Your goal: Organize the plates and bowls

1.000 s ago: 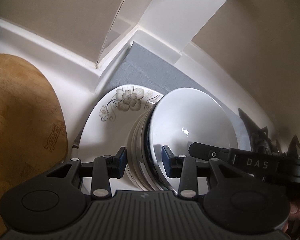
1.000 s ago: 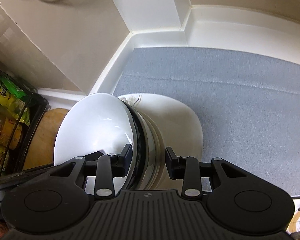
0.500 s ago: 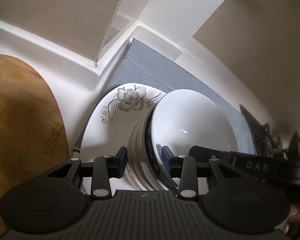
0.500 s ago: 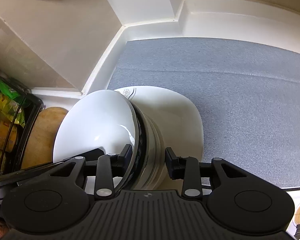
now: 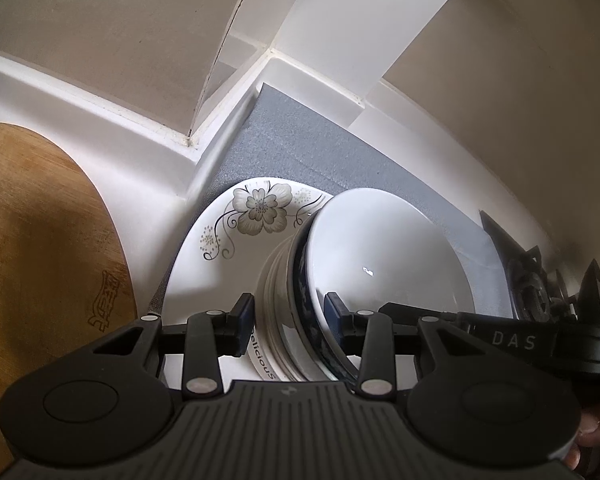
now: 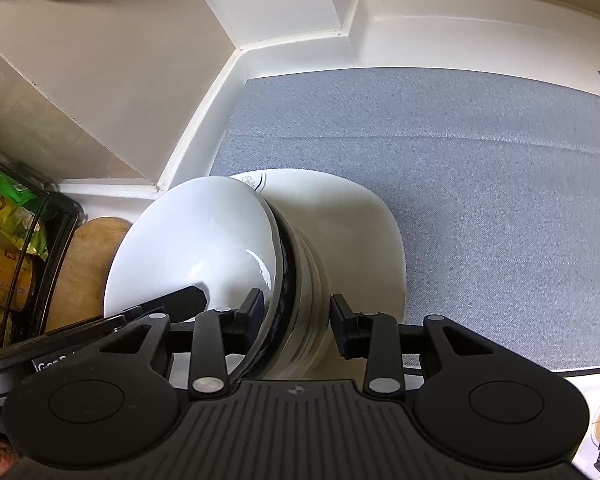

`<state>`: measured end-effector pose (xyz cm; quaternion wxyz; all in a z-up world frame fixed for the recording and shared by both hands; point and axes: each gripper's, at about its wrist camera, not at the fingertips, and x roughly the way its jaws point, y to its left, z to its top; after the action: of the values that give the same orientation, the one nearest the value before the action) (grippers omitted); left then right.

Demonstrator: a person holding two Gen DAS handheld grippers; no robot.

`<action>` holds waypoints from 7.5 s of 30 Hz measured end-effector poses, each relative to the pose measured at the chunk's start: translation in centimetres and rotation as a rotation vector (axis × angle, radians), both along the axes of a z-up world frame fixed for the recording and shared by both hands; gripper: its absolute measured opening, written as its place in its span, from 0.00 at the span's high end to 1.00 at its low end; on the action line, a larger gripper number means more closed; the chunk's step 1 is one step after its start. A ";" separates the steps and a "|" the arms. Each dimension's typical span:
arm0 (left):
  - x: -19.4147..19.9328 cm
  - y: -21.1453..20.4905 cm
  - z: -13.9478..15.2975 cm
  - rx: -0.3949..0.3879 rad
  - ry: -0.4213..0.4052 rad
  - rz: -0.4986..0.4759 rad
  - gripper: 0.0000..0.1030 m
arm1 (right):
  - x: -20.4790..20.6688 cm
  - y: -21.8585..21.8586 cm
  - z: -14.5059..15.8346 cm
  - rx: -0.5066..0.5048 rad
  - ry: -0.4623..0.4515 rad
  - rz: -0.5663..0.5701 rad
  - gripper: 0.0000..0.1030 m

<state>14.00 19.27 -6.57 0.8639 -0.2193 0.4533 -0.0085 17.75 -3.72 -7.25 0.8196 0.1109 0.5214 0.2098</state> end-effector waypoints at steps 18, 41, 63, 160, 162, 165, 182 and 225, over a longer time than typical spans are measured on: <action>-5.4 2.8 2.8 -0.067 -0.155 0.029 0.40 | -0.2 -1.1 1.0 0.006 -0.030 0.010 0.62; -4.5 4.8 -1.0 0.060 0.006 0.094 0.65 | -2.0 -9.0 1.5 0.193 -0.104 -0.172 0.60; -3.4 2.8 -2.5 0.080 0.035 0.052 0.70 | -0.7 -6.3 -4.7 0.179 0.055 -0.143 0.60; -4.7 -21.1 5.4 0.407 -0.028 -0.254 0.00 | -13.7 -19.5 3.0 -0.110 -0.224 -0.383 0.00; -4.8 -20.8 5.1 0.403 -0.019 -0.249 0.00 | -13.6 -19.2 3.3 -0.132 -0.234 -0.371 0.00; -5.1 -20.7 5.0 0.402 -0.023 -0.256 0.00 | -13.3 -19.0 3.4 -0.143 -0.235 -0.364 0.00; -5.1 -20.7 4.8 0.395 -0.028 -0.266 0.00 | -12.8 -18.0 3.7 -0.150 -0.228 -0.348 0.00; -4.2 -19.7 4.7 0.383 -0.033 -0.261 0.00 | -11.0 -17.0 3.7 -0.149 -0.225 -0.290 0.00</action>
<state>9.82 -0.48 -1.88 0.8886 0.0095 0.4571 -0.0375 6.76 -20.69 -3.59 0.9004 0.0999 0.4190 0.0614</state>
